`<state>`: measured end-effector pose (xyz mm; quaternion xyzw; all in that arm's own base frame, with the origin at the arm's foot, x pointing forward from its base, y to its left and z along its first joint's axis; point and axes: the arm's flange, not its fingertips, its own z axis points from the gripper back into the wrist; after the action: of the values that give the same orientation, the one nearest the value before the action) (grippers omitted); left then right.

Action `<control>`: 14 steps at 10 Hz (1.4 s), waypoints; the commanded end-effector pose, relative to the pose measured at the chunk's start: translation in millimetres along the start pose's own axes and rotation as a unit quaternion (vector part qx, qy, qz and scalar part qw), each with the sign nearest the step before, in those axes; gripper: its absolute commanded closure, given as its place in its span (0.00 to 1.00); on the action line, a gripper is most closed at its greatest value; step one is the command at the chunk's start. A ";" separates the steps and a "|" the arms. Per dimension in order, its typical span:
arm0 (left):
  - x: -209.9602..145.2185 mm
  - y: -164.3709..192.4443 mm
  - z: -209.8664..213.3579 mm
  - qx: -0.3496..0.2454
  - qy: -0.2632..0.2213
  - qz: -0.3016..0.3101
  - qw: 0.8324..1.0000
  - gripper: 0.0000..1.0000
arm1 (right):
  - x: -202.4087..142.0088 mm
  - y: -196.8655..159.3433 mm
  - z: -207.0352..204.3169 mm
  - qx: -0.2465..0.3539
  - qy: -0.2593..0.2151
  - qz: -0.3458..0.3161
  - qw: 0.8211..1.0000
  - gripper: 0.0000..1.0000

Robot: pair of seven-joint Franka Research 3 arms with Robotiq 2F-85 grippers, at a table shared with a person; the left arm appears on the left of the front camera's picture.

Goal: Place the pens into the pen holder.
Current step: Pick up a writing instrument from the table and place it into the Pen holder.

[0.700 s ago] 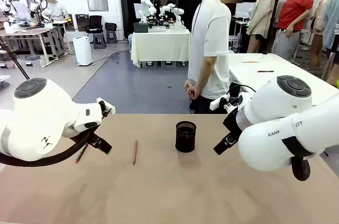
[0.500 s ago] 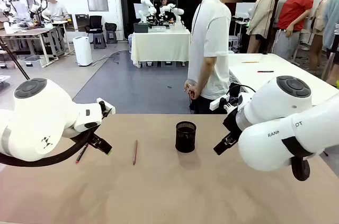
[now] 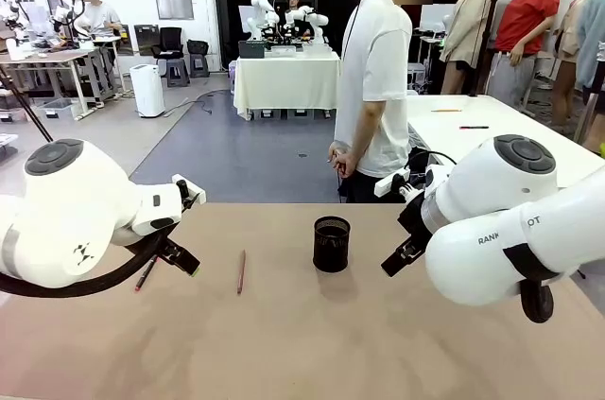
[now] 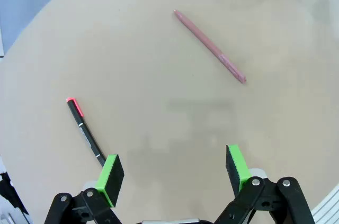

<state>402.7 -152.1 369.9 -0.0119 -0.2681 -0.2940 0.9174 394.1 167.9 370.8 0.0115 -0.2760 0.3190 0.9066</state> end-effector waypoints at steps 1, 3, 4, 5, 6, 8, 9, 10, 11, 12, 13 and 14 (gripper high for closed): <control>0.0 0.0 0.2 0.000 0.000 0.000 1.000 0.00 | 0.0 -0.1 0.0 0.000 0.000 0.000 1.000 0.00; 0.0 0.0 0.2 0.000 0.000 0.000 1.000 0.00 | 0.0 -0.1 0.0 0.000 0.000 0.000 1.000 0.00; 0.0 0.0 0.2 0.000 0.000 0.000 1.000 0.00 | 0.0 -0.1 0.0 0.000 0.000 0.000 1.000 0.00; 0.0 0.0 0.2 0.000 0.000 0.000 1.000 0.00 | 0.0 -0.1 0.0 0.000 0.000 0.000 1.000 0.00; 0.0 0.0 0.2 0.000 0.000 0.000 1.000 0.00 | 0.0 -0.1 0.0 0.000 0.000 0.000 1.000 0.00; 0.0 0.0 0.2 0.000 0.000 0.000 1.000 0.00 | 0.0 -0.1 0.0 0.000 0.000 0.000 1.000 0.00; 0.0 0.0 0.2 0.000 0.000 0.000 1.000 0.00 | 0.0 -0.1 0.0 0.000 0.000 0.000 1.000 0.00; 0.0 0.0 0.2 0.000 0.000 0.000 1.000 0.00 | 0.0 -0.1 0.0 0.000 0.000 0.000 1.000 0.00; 0.0 0.0 0.2 0.000 0.000 0.000 1.000 0.00 | 0.0 -0.1 0.0 0.000 0.000 0.000 1.000 0.00; 0.0 0.0 0.2 0.000 0.000 0.000 1.000 0.00 | 0.0 -0.1 0.0 0.000 0.000 0.000 1.000 0.00; 0.0 0.0 0.0 0.000 0.000 0.000 1.000 0.00 | 0.0 -0.1 0.0 0.000 0.000 0.000 1.000 0.00; -1.9 -2.4 -0.1 -0.007 -0.039 -0.028 0.999 0.00 | 0.0 0.0 0.0 0.000 0.000 0.000 1.000 0.00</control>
<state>402.8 -155.1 372.2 -0.0120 -0.2779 -0.3012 0.9121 394.1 167.9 370.8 0.0115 -0.2759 0.3189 0.9067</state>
